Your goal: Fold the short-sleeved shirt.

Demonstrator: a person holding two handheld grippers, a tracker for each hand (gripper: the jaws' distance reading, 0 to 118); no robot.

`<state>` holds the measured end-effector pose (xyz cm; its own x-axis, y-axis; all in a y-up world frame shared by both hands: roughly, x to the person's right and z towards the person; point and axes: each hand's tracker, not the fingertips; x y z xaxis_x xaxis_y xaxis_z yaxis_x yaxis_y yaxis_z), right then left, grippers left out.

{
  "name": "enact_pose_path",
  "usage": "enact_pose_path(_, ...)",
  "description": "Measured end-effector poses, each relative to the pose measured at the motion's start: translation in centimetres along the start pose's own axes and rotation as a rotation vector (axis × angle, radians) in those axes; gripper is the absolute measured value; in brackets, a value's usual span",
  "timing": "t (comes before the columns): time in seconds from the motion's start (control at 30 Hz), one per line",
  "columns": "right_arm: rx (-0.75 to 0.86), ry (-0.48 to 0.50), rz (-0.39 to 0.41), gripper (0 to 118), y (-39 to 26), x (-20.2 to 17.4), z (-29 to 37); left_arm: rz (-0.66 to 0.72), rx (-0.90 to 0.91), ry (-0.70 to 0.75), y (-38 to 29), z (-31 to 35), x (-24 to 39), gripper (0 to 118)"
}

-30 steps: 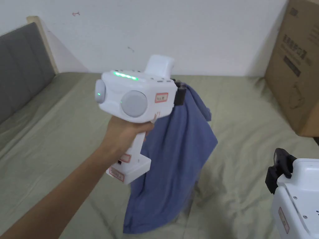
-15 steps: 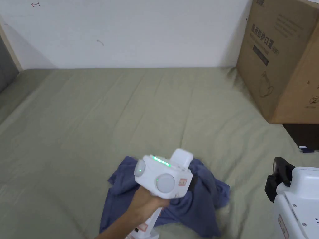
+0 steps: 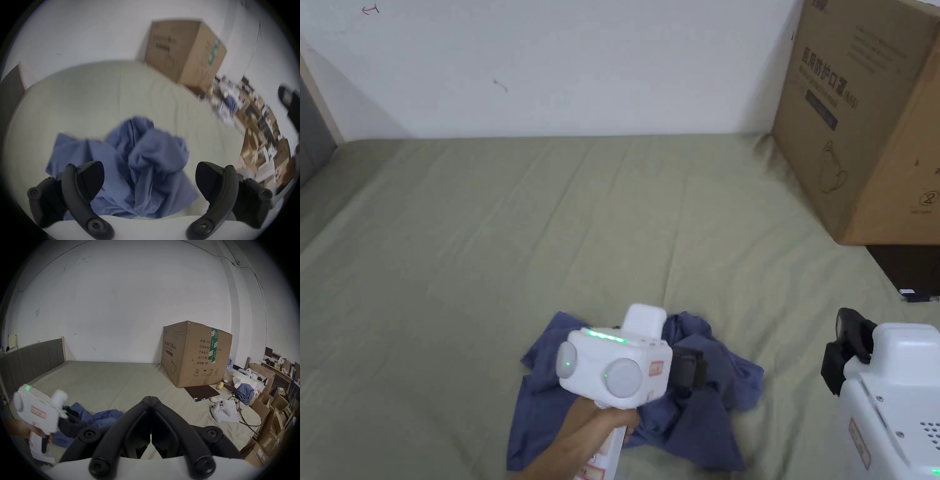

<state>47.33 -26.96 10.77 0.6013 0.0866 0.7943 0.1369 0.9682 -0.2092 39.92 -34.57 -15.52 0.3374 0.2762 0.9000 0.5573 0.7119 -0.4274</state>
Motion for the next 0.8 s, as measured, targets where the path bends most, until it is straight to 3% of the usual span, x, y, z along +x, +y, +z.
enact_pose_path(0.17,0.05,0.011,-0.002,0,1.9,-0.8,0.5,0.005,0.266,0.067,3.2,8.3,-1.2,113)
enact_pose_path(0.33,0.114,0.02,-0.014,0,3.9,-1.7,1.0,-0.058,0.508,0.233,4.2,15.2,-3.2,113)
enact_pose_path(0.57,0.176,0.027,-0.025,0,5.7,-2.5,1.7,-0.156,0.672,0.444,2.5,19.6,-5.7,109)
enact_pose_path(0.63,0.186,0.027,-0.022,0,5.8,-2.7,1.9,-0.16,0.69,0.461,1.7,20.1,-5.9,88)
enact_pose_path(0.67,0.188,0.028,-0.022,0,5.9,-2.7,1.9,-0.162,0.686,0.465,1.4,20.2,-6.1,64)
enact_pose_path(0.7,0.191,0.03,-0.023,0,5.9,-2.8,1.9,-0.165,0.678,0.469,1.3,20.2,-6.2,23)
enact_pose_path(0.73,0.192,0.033,-0.023,0,5.9,-2.8,1.9,-0.163,0.664,0.479,1.2,20.0,-6.3,0)
enact_pose_path(0.8,0.193,0.037,-0.026,0,5.9,-2.9,1.9,-0.133,0.629,0.43,1.0,19.9,-6.4,0)
